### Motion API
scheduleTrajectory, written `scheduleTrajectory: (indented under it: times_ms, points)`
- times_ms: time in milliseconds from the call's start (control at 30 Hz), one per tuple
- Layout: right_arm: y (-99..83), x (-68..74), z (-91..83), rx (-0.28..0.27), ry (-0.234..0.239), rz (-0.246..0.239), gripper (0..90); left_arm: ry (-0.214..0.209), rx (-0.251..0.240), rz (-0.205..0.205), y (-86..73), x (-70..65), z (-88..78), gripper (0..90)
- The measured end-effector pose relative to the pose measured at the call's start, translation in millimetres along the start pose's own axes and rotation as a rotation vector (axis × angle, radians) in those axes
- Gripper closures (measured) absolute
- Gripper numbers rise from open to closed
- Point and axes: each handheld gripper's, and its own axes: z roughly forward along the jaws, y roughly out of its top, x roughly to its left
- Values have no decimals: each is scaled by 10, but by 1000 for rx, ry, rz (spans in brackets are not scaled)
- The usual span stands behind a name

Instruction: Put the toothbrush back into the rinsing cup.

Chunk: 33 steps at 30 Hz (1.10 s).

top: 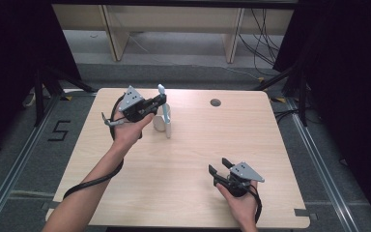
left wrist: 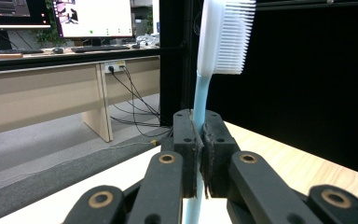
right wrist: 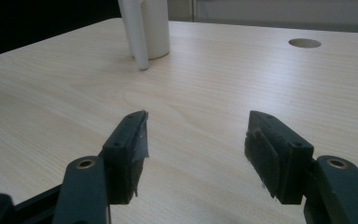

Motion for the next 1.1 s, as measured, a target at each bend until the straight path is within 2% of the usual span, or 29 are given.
scheduleTrajectory:
  times_ms: [67,167,200,233,267,433,467,500,667,700,733,800,867,1067,1100]
  points:
    - [3,1,-4,2,-3,-1,398,1,0,-3,-3,13,19,853]
    - [-2,20,-3,2,-5,23,397,7,-2,-2,-12,36,41,852]
    - [-1,11,0,1,-6,11,397,10,-2,-4,-17,42,48,853]
    - [1,-14,9,-15,-10,-23,397,11,-4,-6,-21,48,56,853]
    - [3,-20,5,-13,-11,-30,397,12,-2,-4,-24,56,60,852]
    - [8,-19,0,-11,-12,-30,397,10,-5,-5,-33,66,93,852]
    - [5,6,-5,2,-4,3,397,8,-5,-4,-34,67,98,853]
    - [5,12,-8,7,-2,12,397,9,-4,-4,-36,68,102,852]
    - [5,12,-6,5,2,13,397,7,3,-1,-53,64,116,852]
    - [4,-8,9,-17,0,-15,397,8,3,-2,-58,60,120,852]
    - [2,2,10,-13,6,-1,397,8,4,-2,-60,60,122,852]
    - [6,-10,1,-5,-6,-23,397,10,6,-5,-69,59,129,852]
    - [3,6,-1,4,2,6,397,10,10,-2,-77,61,137,852]
    - [-2,8,8,-8,13,12,397,13,18,-7,-108,73,158,852]
    - [2,6,-5,6,-3,5,397,14,20,-9,-113,73,160,852]
